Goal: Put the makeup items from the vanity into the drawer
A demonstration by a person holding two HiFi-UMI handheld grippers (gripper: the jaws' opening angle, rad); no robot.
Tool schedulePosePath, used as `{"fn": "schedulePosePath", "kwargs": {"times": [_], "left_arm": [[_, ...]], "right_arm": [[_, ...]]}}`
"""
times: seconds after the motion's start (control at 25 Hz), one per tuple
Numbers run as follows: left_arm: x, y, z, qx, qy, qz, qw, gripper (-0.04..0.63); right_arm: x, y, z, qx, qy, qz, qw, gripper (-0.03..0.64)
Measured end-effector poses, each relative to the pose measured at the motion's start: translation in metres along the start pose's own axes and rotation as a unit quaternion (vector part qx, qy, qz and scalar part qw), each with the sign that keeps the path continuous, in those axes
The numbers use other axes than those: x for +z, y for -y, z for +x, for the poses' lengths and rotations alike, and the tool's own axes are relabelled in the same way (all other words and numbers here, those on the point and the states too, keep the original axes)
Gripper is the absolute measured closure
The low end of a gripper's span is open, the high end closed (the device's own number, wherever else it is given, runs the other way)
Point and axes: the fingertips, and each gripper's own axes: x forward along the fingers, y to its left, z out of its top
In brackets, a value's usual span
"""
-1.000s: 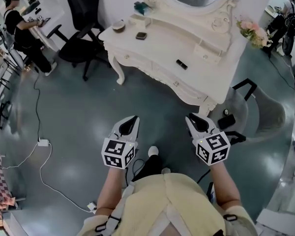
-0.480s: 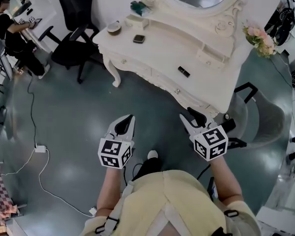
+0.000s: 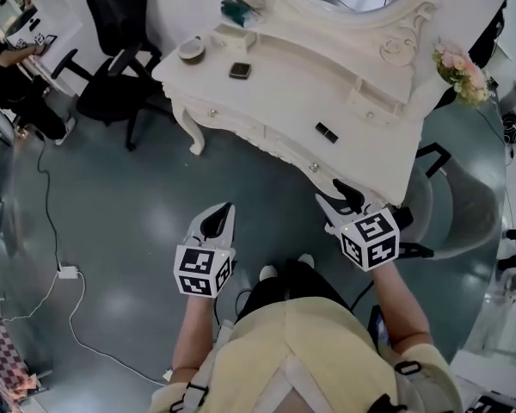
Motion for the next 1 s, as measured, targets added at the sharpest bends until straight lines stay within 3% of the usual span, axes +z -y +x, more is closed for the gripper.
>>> {"fn": "schedulePosePath", "kwargs": {"times": [0.48, 1.0], "left_arm": [[0.015, -0.029, 0.055, 0.026, -0.019, 0.005, 0.9995, 0.594], [0.043, -0.034, 0.15, 0.018, -0.048, 0.008, 0.9987, 0.594]], "right_arm": [[0.007, 0.062, 0.06, -0.014, -0.04, -0.036, 0.998, 0.44], [0.003, 0.136, 0.122, -0.001, -0.094, -0.056, 0.994, 0.44]]}}
